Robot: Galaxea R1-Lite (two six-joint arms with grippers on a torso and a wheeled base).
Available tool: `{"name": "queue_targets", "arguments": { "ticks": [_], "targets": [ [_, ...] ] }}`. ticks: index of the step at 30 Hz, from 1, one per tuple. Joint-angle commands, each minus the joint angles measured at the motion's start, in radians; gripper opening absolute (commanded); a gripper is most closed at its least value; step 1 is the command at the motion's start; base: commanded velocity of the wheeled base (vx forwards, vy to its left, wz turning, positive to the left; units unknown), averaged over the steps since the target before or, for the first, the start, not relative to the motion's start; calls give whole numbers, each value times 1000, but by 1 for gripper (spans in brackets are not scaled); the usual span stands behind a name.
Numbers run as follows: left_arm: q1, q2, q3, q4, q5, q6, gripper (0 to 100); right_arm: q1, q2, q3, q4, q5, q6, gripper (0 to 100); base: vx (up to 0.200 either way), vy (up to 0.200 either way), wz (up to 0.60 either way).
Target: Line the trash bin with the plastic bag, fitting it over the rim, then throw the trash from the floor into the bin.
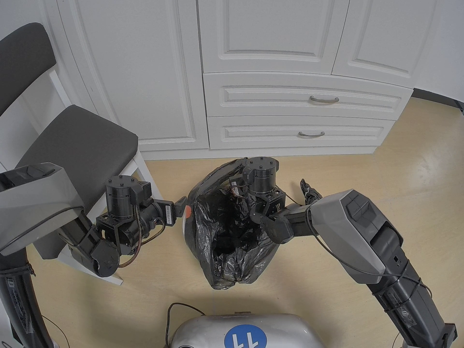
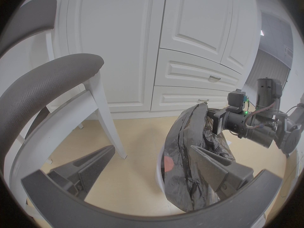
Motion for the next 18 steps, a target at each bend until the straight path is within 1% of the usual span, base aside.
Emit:
{"name": "queue_targets", "arguments": {
  "ticks": [1,2,3,5,10,11,12,13,15,16,18],
  "targets": [
    [-4,0,5,-8,1,0,100,26,-9,0,-56,-30,-9,0,0,0,0],
    [-4,0,6,-8,1,0,100,28,-9,0,-57,-30,-12,0,0,0,0],
    [-6,2,8,-8,1,0,100,29,-4,0,-56,-30,-24,100,0,0,0],
    [-15,5,8,-8,1,0,100,31,13,0,-62,-20,-46,100,0,0,0],
    [-30,14,9,-8,1,0,100,42,5,0,-100,-26,-47,100,0,0,0],
    [-35,20,9,-10,1,-1,100,43,-52,81,-93,-20,-61,100,0,0,0],
    [-35,20,9,-10,1,-1,100,45,-70,102,-89,-18,-64,100,0,0,0],
    [-36,26,11,-18,0,-1,100,49,-167,228,-68,-11,-72,100,0,0,0],
    [-36,37,11,-30,-3,0,100,60,-265,357,-25,-4,-66,100,0,0,0],
    [-36,44,9,-34,-5,0,100,60,-312,408,-11,-4,-52,100,0,0,0],
    [-38,57,9,-41,-6,-1,100,60,-375,493,-5,-4,3,100,0,0,0]
  ]
}}
